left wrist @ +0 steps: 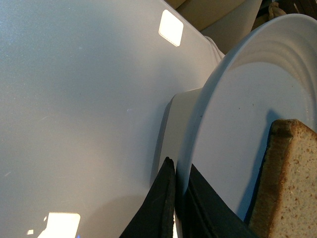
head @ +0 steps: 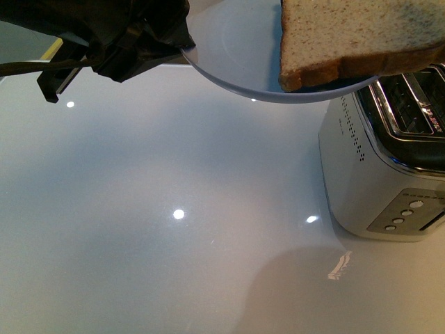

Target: Left arm holds plate, right arm toasts bread

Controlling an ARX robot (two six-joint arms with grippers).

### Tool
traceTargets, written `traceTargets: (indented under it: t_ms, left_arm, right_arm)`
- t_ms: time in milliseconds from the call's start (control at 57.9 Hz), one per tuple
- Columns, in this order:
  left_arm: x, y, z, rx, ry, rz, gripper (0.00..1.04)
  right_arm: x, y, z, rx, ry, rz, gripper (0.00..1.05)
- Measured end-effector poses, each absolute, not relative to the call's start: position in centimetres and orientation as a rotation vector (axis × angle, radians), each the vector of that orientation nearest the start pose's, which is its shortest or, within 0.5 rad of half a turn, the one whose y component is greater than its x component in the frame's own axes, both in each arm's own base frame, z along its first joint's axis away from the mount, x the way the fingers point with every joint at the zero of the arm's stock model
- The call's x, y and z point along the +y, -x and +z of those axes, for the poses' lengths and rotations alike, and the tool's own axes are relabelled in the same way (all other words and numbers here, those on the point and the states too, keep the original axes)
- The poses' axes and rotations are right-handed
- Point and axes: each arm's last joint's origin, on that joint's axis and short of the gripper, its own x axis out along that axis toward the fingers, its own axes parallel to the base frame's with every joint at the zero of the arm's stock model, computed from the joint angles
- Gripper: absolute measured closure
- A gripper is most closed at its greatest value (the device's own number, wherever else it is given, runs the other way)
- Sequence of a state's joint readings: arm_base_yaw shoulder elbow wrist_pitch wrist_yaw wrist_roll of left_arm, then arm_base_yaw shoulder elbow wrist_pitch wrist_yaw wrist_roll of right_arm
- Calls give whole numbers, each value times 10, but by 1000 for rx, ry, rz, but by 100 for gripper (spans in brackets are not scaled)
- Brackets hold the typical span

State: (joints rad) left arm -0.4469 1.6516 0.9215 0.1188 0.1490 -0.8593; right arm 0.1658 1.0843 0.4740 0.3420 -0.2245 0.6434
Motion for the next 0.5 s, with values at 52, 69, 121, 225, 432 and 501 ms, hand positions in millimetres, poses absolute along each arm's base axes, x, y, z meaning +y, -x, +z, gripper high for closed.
traceTargets:
  t_ms: [52,69,121,225,432,501]
  left_arm:
    - [-152,-307,193,816,715,-275,102]
    - [-152,-307,193,816,715,-275,102]
    - [-152,-307,193,816,715,-276,102]
    - [-152,-307,193,816,715,-275,102]
    - [-152,-307,193,816,715,-275,102]
    - [-152,-307,193,816,715,-275,102]
  right_arm:
    - [48,-223,216,406,-654,282,9]
    - [49,-224,215,410,-657,281,9]
    - [53,-226,211,430,-670,283,9]
    - [57,-233,206,452,-695,286,9]
    - [62,-242,201,485,-725,275,29]
    - [63,-243,203,480,-729,280,39]
